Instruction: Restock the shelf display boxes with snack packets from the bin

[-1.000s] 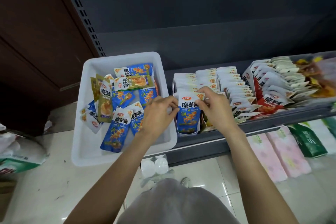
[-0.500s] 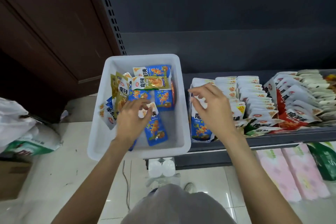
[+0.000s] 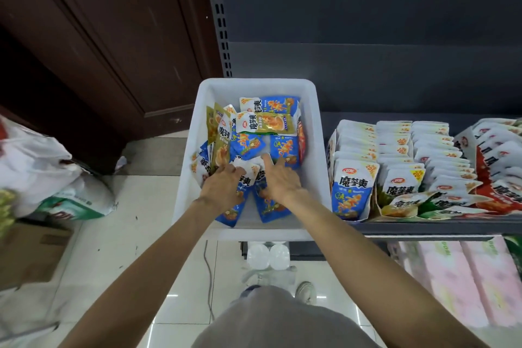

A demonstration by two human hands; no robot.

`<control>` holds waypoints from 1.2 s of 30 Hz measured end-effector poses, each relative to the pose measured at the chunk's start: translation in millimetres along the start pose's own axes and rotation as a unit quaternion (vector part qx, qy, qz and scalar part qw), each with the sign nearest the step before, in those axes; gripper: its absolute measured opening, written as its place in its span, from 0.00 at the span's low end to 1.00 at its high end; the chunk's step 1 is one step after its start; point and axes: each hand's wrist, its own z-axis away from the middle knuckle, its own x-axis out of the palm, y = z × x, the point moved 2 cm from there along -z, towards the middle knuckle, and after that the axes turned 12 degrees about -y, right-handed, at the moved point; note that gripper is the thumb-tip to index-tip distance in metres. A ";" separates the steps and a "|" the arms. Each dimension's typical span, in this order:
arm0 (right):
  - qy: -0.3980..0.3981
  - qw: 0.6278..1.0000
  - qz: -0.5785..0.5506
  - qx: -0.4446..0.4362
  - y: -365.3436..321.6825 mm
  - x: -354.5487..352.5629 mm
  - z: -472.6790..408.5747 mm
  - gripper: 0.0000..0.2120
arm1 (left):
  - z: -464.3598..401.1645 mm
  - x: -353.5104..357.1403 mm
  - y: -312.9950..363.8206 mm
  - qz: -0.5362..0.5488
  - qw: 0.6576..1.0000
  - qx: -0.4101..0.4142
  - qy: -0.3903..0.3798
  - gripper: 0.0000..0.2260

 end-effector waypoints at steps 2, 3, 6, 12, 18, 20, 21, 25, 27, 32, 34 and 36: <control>0.030 0.998 -0.049 -0.029 1.7 -5.8 6.3 0.34 | 0.6 -0.8 2.5 -0.011 1.000 0.001 0.007 0.25; 0.058 0.995 -0.068 -0.035 3.8 -11.1 10.8 0.33 | 0.7 -1.5 3.2 -0.004 1.000 0.001 0.019 0.23; 0.177 0.969 -0.164 -0.051 18.3 -28.2 27.9 0.28 | 9.1 -9.9 8.6 0.178 0.979 0.016 0.101 0.19; 0.199 0.809 -0.514 -0.204 47.7 -48.7 83.7 0.30 | 38.6 -39.1 50.2 0.602 0.779 0.157 0.075 0.14; 0.260 0.746 -0.585 -0.187 91.9 -64.7 127.2 0.31 | 48.8 -60.1 94.2 0.554 0.790 0.254 0.070 0.13; 0.274 0.761 -0.559 -0.181 107.9 -69.2 140.1 0.17 | 49.1 -63.8 112.9 0.533 0.793 0.286 0.069 0.14; 0.285 0.770 -0.543 -0.176 116.2 -70.2 145.1 0.12 | 49.0 -65.3 122.3 0.520 0.797 0.299 0.069 0.15; 0.322 0.795 -0.493 -0.147 144.6 -67.6 158.2 0.11 | 39.1 -61.4 157.1 0.428 0.849 0.304 0.064 0.13; 0.330 0.819 -0.451 -0.129 153.4 -62.8 159.4 0.11 | 32.3 -55.2 167.4 0.345 0.885 0.297 0.097 0.10; 0.314 0.876 -0.358 -0.082 166.9 -49.6 151.2 0.06 | 23.8 -43.8 171.9 0.208 0.925 0.265 0.175 0.08; 0.303 0.892 -0.323 -0.090 163.4 -47.9 153.3 0.06 | 28.1 -42.3 171.5 0.168 0.932 0.248 0.204 0.10; 0.304 0.906 -0.278 -0.101 158.8 -48.1 158.6 0.09 | 33.9 -40.6 170.0 0.143 0.928 0.246 0.242 0.11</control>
